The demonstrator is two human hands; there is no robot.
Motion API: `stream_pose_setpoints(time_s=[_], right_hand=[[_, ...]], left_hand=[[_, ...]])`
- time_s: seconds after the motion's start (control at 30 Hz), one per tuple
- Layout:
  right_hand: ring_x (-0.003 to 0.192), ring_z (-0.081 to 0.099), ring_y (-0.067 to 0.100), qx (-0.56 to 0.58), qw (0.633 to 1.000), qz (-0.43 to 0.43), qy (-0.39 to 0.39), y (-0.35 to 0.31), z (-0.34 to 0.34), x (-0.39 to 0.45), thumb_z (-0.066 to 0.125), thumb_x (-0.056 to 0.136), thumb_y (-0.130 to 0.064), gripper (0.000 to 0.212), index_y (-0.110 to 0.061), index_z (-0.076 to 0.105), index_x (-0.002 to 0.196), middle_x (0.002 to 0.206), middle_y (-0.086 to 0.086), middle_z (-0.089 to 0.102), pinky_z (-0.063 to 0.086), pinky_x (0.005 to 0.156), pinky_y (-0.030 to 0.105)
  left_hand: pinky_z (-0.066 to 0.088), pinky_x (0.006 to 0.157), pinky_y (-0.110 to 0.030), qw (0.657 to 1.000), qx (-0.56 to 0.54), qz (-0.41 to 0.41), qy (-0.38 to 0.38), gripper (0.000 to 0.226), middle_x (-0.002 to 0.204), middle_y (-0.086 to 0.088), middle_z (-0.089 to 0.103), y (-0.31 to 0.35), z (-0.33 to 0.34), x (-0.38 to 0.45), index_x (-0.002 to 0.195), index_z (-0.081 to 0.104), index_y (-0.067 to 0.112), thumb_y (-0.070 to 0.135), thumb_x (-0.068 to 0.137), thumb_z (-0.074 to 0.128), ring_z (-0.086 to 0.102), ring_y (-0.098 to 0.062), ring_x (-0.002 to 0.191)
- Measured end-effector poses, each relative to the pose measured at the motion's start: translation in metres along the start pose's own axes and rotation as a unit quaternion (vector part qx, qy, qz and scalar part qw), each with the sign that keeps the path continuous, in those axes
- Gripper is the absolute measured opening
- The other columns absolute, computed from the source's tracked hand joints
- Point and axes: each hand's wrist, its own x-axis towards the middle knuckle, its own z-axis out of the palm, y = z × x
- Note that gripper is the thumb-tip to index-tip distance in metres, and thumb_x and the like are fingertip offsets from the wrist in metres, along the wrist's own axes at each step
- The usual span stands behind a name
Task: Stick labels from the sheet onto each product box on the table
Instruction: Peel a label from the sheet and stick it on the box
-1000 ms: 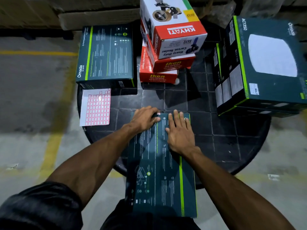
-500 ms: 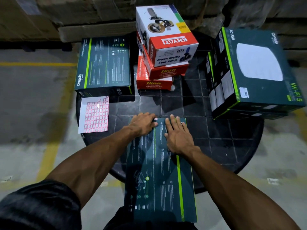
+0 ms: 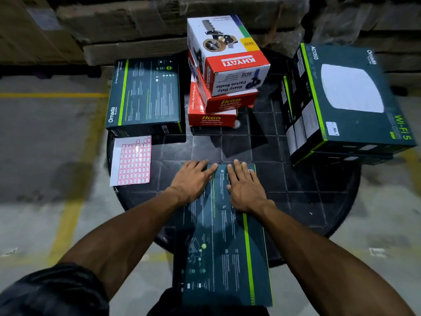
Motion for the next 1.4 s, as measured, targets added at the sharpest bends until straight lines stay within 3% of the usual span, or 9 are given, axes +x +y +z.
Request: stream_pose_setpoints(time_s=[0.2, 0.37, 0.53, 0.73, 0.83, 1.07, 1.33, 1.4], right_hand=[[0.148, -0.017, 0.03, 0.005, 1.0, -0.002, 0.003, 0.001, 0.001, 0.0, 0.023, 0.105, -0.029, 0.063, -0.01, -0.011, 0.154, 0.161, 0.013, -0.02, -0.004, 0.122, 0.045], [0.148, -0.018, 0.03, 0.007, 1.0, -0.002, 0.001, 0.0, 0.0, -0.001, 0.023, 0.105, -0.03, 0.063, -0.01, -0.011, 0.154, 0.16, 0.013, -0.021, -0.005, 0.121, 0.045], [0.148, -0.018, 0.03, 0.004, 1.0, -0.001, 0.003, 0.0, 0.0, -0.002, 0.023, 0.105, -0.03, 0.063, -0.01, -0.012, 0.154, 0.16, 0.013, -0.021, -0.005, 0.121, 0.045], [0.147, -0.02, 0.029, 0.006, 1.0, 0.0, 0.003, 0.001, 0.002, -0.002, 0.021, 0.105, -0.029, 0.062, -0.011, -0.014, 0.153, 0.159, 0.013, -0.023, -0.006, 0.121, 0.045], [0.147, -0.02, 0.03, 0.005, 1.0, 0.001, 0.001, 0.001, 0.002, -0.001, 0.021, 0.105, -0.03, 0.063, -0.011, -0.015, 0.153, 0.159, 0.013, -0.024, -0.006, 0.121, 0.046], [0.147, -0.021, 0.028, 0.007, 1.0, 0.003, -0.004, 0.001, 0.002, -0.001, 0.021, 0.105, -0.03, 0.062, -0.011, -0.014, 0.153, 0.16, 0.012, -0.023, -0.007, 0.121, 0.045], [0.147, -0.021, 0.029, 0.002, 1.0, 0.008, -0.015, -0.002, -0.002, -0.002, 0.02, 0.105, -0.03, 0.062, -0.011, -0.015, 0.153, 0.159, 0.012, -0.024, -0.007, 0.121, 0.045], [0.147, -0.021, 0.029, 0.006, 1.0, 0.011, -0.018, -0.003, -0.003, -0.003, 0.02, 0.105, -0.03, 0.062, -0.011, -0.015, 0.153, 0.159, 0.012, -0.025, -0.007, 0.121, 0.045]], left_hand=[[0.036, 0.102, -0.041, 0.98, -0.177, -0.092, -0.003, 0.051, 0.132, -0.006, 0.055, 0.008, -0.021, 0.009, 0.143, 0.038, 0.025, 0.035, 0.096, 0.053, 0.049, -0.025, 0.116], [0.039, 0.096, -0.041, 0.973, -0.197, -0.08, -0.092, 0.042, 0.123, -0.009, 0.054, 0.001, -0.037, 0.023, 0.134, 0.051, 0.024, 0.029, 0.094, 0.059, 0.048, -0.024, 0.112], [0.037, 0.092, -0.034, 0.963, -0.242, -0.089, -0.076, 0.038, 0.118, -0.003, 0.061, 0.003, -0.043, 0.025, 0.128, 0.056, 0.019, 0.02, 0.091, 0.064, 0.048, -0.013, 0.097], [0.037, 0.09, -0.037, 0.974, -0.196, -0.086, -0.078, 0.046, 0.119, -0.007, 0.054, 0.004, -0.04, 0.022, 0.137, 0.047, 0.022, 0.028, 0.093, 0.061, 0.05, -0.024, 0.113], [0.039, 0.091, -0.039, 0.976, -0.181, -0.08, -0.09, 0.046, 0.116, -0.008, 0.052, 0.002, -0.039, 0.023, 0.137, 0.048, 0.024, 0.03, 0.093, 0.06, 0.049, -0.024, 0.109], [0.035, 0.081, -0.027, 0.97, -0.207, -0.063, -0.112, 0.037, 0.11, -0.004, 0.057, 0.0, -0.046, 0.03, 0.125, 0.056, 0.012, 0.025, 0.091, 0.063, 0.047, -0.014, 0.095], [0.043, 0.08, -0.029, 0.979, -0.157, -0.081, -0.105, 0.033, 0.111, -0.005, 0.061, -0.001, -0.041, 0.028, 0.114, 0.055, 0.015, 0.037, 0.091, 0.061, 0.054, -0.016, 0.093], [0.045, 0.081, -0.03, 0.984, -0.14, -0.075, -0.086, 0.036, 0.113, -0.006, 0.06, 0.001, -0.038, 0.022, 0.121, 0.051, 0.016, 0.038, 0.093, 0.058, 0.055, -0.019, 0.096]])
